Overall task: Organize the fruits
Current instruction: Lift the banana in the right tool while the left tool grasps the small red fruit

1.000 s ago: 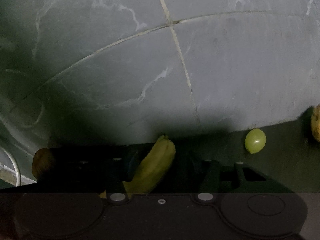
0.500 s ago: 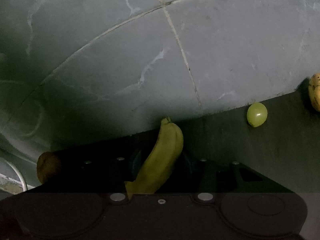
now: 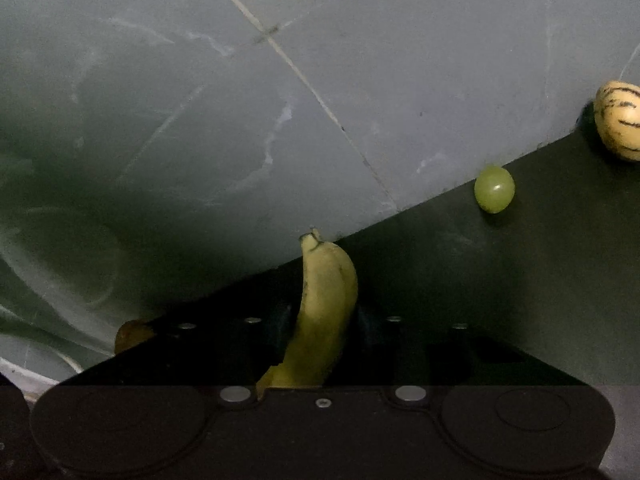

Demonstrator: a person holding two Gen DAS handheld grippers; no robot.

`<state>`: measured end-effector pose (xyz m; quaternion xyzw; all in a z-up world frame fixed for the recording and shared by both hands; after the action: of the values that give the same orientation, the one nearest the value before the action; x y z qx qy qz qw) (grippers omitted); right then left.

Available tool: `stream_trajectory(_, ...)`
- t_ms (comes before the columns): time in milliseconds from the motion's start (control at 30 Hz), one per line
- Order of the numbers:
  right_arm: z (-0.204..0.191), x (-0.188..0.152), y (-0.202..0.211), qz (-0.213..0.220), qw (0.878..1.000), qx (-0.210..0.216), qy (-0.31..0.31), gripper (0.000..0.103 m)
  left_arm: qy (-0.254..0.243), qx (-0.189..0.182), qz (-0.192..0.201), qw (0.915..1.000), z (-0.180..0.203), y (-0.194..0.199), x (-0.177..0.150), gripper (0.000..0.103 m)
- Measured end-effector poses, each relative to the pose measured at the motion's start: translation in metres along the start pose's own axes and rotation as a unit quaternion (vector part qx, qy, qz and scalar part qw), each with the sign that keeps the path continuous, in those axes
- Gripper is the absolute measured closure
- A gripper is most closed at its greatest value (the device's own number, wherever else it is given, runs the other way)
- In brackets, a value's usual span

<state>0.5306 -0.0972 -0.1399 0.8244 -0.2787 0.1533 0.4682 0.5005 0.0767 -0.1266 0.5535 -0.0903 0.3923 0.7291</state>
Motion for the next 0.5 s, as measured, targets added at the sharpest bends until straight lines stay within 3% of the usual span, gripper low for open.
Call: stream_trajectory(500, -0.002, 0.005, 0.087, 0.068, 0.994, 0.015, 0.086, 0.071, -0.027, -0.013, 0.026, 0.9992, 0.016, 0.040, -0.021, 0.072)
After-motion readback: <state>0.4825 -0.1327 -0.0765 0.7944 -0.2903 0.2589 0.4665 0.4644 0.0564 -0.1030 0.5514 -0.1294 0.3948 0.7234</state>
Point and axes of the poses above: each gripper's, at about its wrist camera, not at the fingertips, and y roughly against the way its jaws point, z to its right, x to its top, the point moved 5 cm from there along -y, roughly the way its jaws point, and after that the axes turned 9 degrees about z, right-handed, at the moved point
